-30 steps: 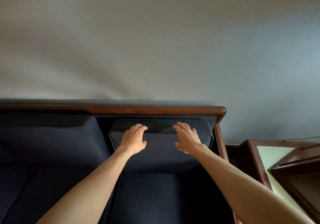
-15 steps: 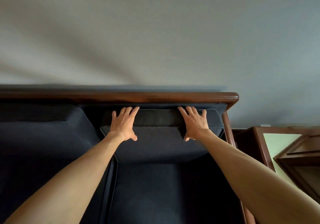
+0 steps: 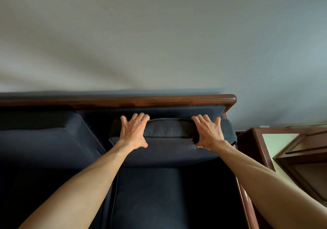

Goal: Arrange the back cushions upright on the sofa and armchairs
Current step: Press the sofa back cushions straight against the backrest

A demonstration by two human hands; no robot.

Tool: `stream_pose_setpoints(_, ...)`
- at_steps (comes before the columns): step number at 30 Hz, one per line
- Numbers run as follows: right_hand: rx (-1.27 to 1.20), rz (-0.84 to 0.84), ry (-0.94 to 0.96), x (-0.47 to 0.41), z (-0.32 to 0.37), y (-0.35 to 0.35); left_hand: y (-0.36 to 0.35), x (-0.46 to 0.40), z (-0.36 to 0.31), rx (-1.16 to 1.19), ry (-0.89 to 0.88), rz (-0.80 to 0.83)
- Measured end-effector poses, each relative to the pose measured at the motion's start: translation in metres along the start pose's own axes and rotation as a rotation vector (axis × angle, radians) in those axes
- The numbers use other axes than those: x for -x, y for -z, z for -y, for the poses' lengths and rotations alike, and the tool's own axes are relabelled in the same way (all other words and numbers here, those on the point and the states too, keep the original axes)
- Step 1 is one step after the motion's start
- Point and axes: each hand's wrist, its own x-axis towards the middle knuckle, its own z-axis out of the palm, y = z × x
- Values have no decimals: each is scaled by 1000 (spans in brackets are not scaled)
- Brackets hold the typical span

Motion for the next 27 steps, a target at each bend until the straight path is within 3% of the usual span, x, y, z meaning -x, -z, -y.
stream_pose_setpoints(9,-26,-97,11,19,17,-6,-3,25,14,3,-9,-34)
stream_pose_setpoints(17,-167,-48,-109,12,30,-13,-9,13,18,18,40,-57)
stream_pose_setpoints(22,-190,-57,83,20,66,-18,-23,25,-27,162,-55,-21)
stream_pose_setpoints(27,-198,-33,28,12,36,-24,-35,14,-28,201,-59,-23)
